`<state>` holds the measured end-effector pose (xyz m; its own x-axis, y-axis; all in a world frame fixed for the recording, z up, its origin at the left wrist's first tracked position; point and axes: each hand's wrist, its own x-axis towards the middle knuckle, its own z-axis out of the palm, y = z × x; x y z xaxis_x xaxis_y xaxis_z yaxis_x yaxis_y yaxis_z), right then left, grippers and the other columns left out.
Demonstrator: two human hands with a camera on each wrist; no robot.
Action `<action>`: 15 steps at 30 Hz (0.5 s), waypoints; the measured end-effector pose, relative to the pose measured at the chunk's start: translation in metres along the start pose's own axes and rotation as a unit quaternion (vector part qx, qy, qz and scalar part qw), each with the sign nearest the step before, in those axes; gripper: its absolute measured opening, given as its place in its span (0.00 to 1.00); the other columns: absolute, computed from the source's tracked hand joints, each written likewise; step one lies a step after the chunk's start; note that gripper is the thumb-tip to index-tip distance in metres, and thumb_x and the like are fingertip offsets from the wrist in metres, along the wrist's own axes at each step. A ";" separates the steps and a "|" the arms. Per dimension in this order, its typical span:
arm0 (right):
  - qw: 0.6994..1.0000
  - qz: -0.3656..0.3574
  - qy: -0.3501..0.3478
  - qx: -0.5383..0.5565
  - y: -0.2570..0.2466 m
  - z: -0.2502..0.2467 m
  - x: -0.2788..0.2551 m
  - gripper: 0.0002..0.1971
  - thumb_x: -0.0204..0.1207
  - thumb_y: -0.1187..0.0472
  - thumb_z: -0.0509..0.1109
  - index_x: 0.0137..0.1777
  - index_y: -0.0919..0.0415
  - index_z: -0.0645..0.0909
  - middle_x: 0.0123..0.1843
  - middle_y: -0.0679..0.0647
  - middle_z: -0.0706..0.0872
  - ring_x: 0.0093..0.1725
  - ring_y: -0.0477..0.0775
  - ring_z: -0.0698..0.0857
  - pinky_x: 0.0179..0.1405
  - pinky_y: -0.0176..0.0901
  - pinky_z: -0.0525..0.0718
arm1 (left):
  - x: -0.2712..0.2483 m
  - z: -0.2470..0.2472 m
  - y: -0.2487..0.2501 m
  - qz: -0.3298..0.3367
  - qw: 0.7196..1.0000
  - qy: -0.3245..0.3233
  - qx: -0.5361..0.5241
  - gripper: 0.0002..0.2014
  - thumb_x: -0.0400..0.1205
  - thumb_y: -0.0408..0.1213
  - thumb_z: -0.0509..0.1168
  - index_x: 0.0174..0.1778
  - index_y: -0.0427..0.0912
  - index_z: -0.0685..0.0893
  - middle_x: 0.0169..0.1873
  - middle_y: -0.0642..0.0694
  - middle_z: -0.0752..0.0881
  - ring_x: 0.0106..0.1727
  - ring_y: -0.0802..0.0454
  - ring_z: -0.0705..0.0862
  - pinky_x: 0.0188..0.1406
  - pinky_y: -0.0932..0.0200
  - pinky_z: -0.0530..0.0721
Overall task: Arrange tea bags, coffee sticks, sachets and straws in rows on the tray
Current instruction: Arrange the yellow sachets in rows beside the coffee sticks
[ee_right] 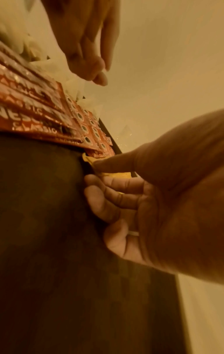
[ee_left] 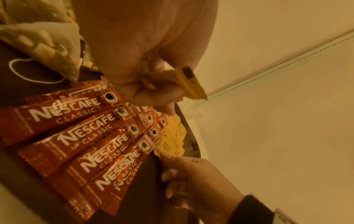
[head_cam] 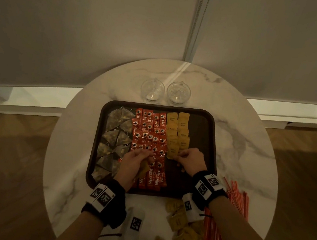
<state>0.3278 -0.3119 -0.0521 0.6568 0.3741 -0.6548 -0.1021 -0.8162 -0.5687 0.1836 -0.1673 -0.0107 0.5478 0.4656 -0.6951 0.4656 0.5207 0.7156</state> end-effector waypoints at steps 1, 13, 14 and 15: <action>0.999 -0.001 0.006 -0.033 0.001 -0.001 0.002 0.08 0.73 0.51 0.77 0.41 0.55 0.86 0.40 0.52 0.89 0.35 0.48 0.87 0.40 0.47 0.90 | -0.001 -0.001 0.000 -0.005 1.000 0.000 -0.003 0.12 0.86 0.34 0.61 0.54 0.31 0.86 0.41 0.42 0.88 0.36 0.58 0.87 0.30 0.65 0.85; 0.970 -0.076 -0.088 0.211 -0.013 -0.012 -0.065 0.15 0.84 0.55 0.65 0.48 0.66 0.87 0.36 0.61 0.89 0.27 0.52 0.83 0.24 0.31 0.75 | -0.007 0.012 0.010 0.049 0.995 -0.084 0.037 0.16 0.81 0.23 0.66 0.63 0.41 0.81 0.57 0.37 0.86 0.55 0.44 0.88 0.42 0.59 0.87; 0.966 -0.089 -0.090 0.224 -0.013 -0.010 -0.071 0.13 0.84 0.56 0.66 0.47 0.65 0.87 0.37 0.61 0.89 0.27 0.52 0.83 0.24 0.31 0.75 | -0.008 0.014 0.012 0.057 0.993 -0.088 0.049 0.17 0.80 0.24 0.67 0.63 0.42 0.81 0.56 0.38 0.86 0.54 0.45 0.88 0.42 0.60 0.87; 0.963 -0.099 -0.087 0.235 -0.012 -0.010 -0.075 0.11 0.83 0.59 0.67 0.47 0.64 0.87 0.36 0.60 0.89 0.27 0.51 0.83 0.24 0.31 0.75 | -0.009 0.017 0.014 0.065 0.992 -0.095 0.059 0.18 0.79 0.24 0.69 0.63 0.42 0.81 0.55 0.39 0.87 0.54 0.46 0.89 0.43 0.60 0.88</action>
<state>0.2867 -0.3345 0.0089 0.5667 0.6039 -0.5605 -0.3421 -0.4464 -0.8269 0.1970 -0.1759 0.0071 0.7245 0.3738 -0.5791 0.4544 0.3727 0.8091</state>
